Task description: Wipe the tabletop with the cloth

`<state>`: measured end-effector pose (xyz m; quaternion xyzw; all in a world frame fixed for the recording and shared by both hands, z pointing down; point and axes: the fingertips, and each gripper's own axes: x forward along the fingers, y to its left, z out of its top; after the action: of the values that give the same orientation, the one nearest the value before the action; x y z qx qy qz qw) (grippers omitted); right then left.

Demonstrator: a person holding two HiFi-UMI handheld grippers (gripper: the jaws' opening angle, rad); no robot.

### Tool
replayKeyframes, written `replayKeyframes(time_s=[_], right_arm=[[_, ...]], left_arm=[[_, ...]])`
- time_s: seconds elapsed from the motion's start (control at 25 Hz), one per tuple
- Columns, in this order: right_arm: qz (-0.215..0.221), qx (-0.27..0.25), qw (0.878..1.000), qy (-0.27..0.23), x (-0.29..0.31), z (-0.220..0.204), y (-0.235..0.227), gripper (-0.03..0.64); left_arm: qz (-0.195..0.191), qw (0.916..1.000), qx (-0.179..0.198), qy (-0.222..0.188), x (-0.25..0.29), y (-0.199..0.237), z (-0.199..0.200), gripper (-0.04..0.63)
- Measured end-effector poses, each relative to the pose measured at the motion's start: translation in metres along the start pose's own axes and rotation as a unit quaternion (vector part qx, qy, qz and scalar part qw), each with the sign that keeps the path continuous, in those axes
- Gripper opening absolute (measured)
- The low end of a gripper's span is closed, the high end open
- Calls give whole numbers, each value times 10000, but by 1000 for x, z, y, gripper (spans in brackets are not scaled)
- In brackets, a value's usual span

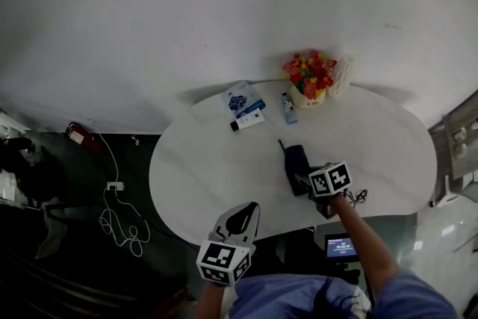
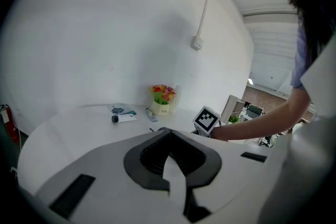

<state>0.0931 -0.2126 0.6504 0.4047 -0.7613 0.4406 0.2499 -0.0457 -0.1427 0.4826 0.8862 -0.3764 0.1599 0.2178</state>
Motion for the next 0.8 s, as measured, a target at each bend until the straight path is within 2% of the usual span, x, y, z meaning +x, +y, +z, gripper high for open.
replayKeyframes(time_s=[0.48,0.8], right_arm=[[-674,786,9935,-465,-115,-31,-151,71],[-1291,1404,9784,-798,-201,-72,-249,71]], left_arm=[[-711,9969,303,168,102,-105,16,15],[-1181,9910,531,324,148,-172,18,17]])
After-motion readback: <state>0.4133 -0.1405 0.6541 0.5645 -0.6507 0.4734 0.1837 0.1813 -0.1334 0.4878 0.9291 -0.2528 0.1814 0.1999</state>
